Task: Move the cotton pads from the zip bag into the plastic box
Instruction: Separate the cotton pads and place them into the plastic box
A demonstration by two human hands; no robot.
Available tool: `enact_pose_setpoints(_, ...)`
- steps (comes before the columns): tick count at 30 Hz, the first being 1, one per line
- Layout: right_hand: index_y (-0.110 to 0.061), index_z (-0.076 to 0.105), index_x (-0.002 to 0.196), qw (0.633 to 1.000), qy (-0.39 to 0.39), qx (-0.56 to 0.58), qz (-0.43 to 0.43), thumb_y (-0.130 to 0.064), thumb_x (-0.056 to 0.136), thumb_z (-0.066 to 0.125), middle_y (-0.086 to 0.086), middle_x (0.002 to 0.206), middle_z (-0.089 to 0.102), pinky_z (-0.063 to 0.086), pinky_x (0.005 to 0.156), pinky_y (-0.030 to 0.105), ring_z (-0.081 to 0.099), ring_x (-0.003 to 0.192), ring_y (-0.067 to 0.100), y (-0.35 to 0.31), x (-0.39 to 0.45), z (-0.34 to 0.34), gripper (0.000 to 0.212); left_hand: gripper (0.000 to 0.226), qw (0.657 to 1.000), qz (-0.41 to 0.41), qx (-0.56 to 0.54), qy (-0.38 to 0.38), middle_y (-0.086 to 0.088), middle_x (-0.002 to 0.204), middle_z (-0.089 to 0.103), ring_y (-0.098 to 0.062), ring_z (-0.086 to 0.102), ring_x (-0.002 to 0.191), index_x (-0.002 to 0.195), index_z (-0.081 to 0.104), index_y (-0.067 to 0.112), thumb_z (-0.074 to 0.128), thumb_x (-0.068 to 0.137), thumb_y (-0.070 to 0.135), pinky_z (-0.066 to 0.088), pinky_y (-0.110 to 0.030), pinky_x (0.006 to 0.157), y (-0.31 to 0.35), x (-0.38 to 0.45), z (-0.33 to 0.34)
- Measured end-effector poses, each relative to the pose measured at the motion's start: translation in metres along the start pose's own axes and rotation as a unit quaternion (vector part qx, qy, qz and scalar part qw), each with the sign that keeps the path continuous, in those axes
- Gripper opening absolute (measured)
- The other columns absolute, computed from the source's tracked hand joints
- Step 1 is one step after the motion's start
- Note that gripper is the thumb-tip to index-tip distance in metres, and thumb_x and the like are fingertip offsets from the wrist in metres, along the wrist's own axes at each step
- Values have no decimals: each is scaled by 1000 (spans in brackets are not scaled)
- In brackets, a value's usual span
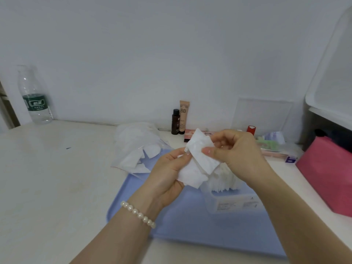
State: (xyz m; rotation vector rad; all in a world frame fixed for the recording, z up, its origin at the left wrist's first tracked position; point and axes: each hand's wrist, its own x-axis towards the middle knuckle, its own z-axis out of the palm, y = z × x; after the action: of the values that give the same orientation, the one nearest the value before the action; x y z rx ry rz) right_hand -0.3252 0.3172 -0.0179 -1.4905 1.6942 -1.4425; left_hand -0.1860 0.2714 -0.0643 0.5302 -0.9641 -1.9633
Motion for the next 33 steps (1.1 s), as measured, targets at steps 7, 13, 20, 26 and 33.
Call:
enact_pose_setpoints(7,-15,64,85,997,15,-75,-22,-13,65,82,0,75,58,48,66,29,49,61,8,0,-2,2,27,22,1000,11,11,-16,-15,96,72,-22,70,85,101,66,-1,47,92,4,56,-32,78,2,-2,0)
enact_pose_setpoints(13,-18,58,80,997,26,-59,-44,-9,65,82,-4,62,48,40,55,18,41,53,4,-3,-5,4,30,24,1000,8,-10,-11,-17,99,71,-23,70,84,108,63,-3,48,91,5,58,-31,74,2,-1,1)
enact_pose_setpoints(20,-23,54,99,979,90,-159,-92,-14,73,76,-11,80,45,35,62,12,43,68,2,-1,-12,20,36,23,999,6,-28,29,-19,100,70,-24,69,83,109,62,-5,50,92,6,57,-32,73,-2,0,2)
enact_pose_setpoints(26,-21,56,80,986,62,-143,-58,-15,75,72,-13,72,51,39,63,17,48,67,3,-1,-13,24,18,24,998,-6,-47,29,-19,96,71,-22,70,78,107,62,-6,54,87,5,59,-28,66,-2,0,3)
enact_pose_setpoints(33,-7,55,79,994,-29,96,30,2,77,67,11,76,62,46,60,27,59,69,17,-7,-7,8,15,29,991,-36,-129,-27,-15,103,71,-21,70,89,96,72,1,51,82,16,56,-31,79,4,-2,2)
